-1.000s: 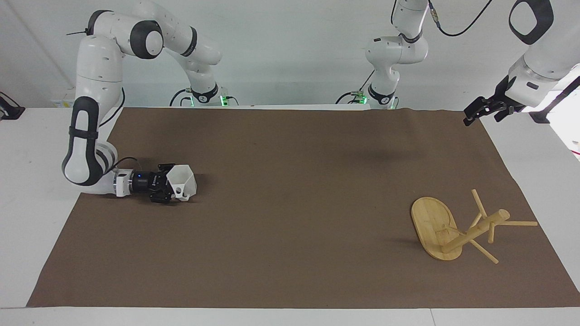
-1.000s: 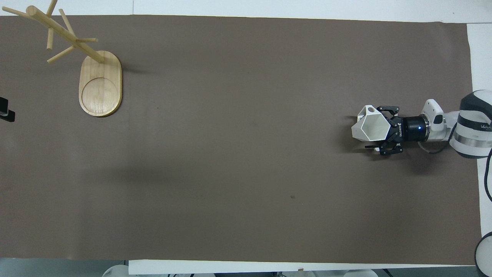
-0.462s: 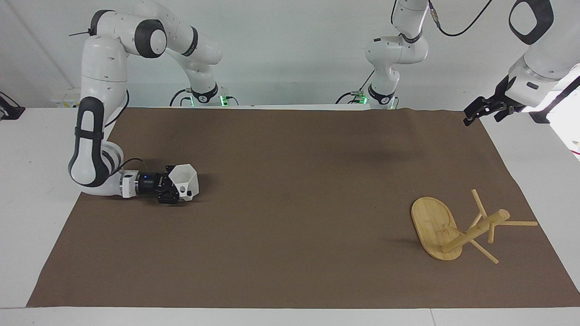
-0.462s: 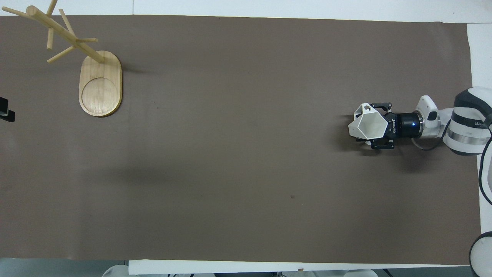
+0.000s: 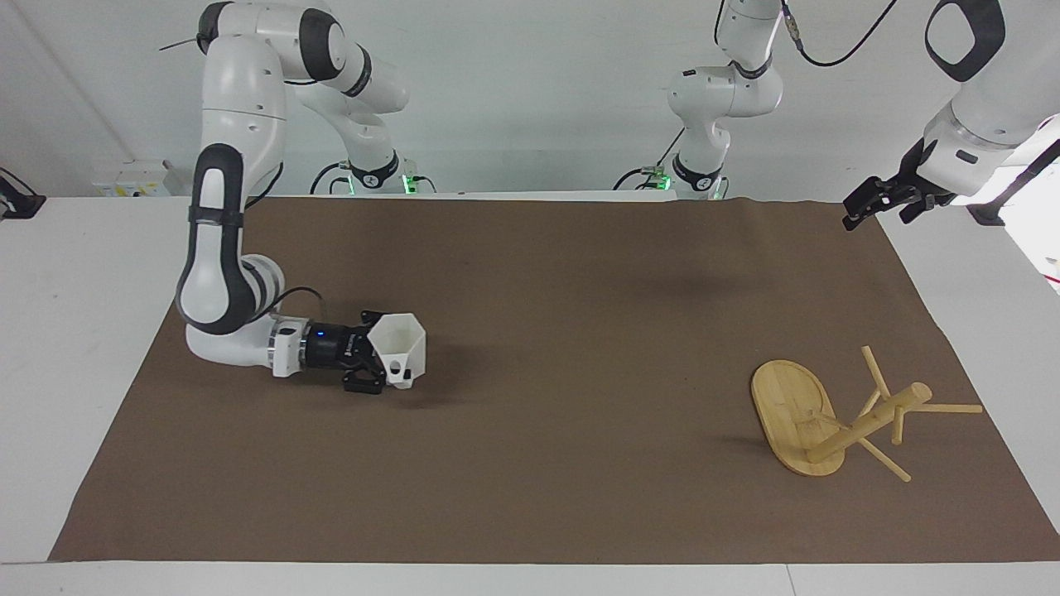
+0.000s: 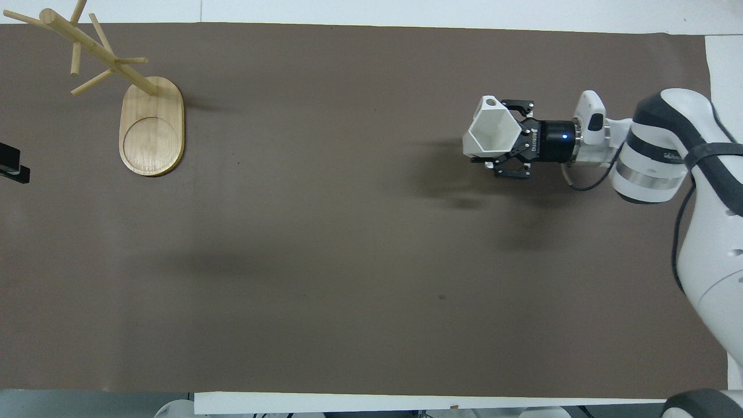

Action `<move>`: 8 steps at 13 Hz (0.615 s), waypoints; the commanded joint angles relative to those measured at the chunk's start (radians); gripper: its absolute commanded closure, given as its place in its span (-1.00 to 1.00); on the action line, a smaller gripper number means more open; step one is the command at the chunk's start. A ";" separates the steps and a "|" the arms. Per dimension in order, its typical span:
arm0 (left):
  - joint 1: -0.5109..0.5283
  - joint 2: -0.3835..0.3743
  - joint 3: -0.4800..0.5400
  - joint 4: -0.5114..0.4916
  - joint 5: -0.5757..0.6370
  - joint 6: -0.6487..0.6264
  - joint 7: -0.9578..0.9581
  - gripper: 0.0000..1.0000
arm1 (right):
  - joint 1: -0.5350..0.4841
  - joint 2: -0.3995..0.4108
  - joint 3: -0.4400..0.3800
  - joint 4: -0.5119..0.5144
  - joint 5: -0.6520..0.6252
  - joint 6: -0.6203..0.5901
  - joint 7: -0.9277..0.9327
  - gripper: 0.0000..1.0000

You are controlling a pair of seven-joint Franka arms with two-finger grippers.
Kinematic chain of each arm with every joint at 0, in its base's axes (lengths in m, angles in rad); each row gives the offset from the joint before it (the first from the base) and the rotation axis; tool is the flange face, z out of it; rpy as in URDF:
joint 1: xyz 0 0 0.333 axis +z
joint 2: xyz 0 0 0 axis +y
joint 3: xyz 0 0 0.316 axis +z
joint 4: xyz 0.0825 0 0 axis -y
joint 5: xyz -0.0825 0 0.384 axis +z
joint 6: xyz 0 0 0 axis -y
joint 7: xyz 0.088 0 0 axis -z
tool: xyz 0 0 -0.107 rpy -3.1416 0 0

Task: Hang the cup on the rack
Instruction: 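Carry the cup with the right gripper while the left gripper reaches toward it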

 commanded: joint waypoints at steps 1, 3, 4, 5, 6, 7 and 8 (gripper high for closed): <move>-0.130 -0.002 -0.002 0.006 0.014 -0.013 -0.207 -1.00 | 0.137 -0.003 -0.006 -0.043 0.209 0.076 0.007 0.49; -0.242 -0.012 -0.002 -0.012 0.008 0.019 -0.429 -1.00 | 0.210 -0.003 -0.006 -0.042 0.296 0.117 0.018 0.49; -0.281 -0.023 -0.003 -0.051 -0.014 0.106 -0.528 -1.00 | 0.249 -0.003 -0.007 -0.036 0.329 0.143 0.022 0.49; -0.342 -0.008 -0.003 -0.074 -0.020 0.170 -0.612 -1.00 | 0.285 -0.003 -0.006 -0.028 0.359 0.178 0.027 0.49; -0.390 0.026 -0.002 -0.072 -0.020 0.215 -0.692 -1.00 | 0.322 -0.007 -0.006 -0.010 0.395 0.220 0.048 0.49; -0.413 0.055 -0.002 -0.065 -0.021 0.240 -0.741 -1.00 | 0.364 -0.018 -0.006 -0.002 0.417 0.276 0.056 0.49; -0.440 0.063 -0.002 -0.060 -0.021 0.258 -0.780 -1.00 | 0.399 -0.030 -0.004 0.013 0.431 0.395 0.026 0.49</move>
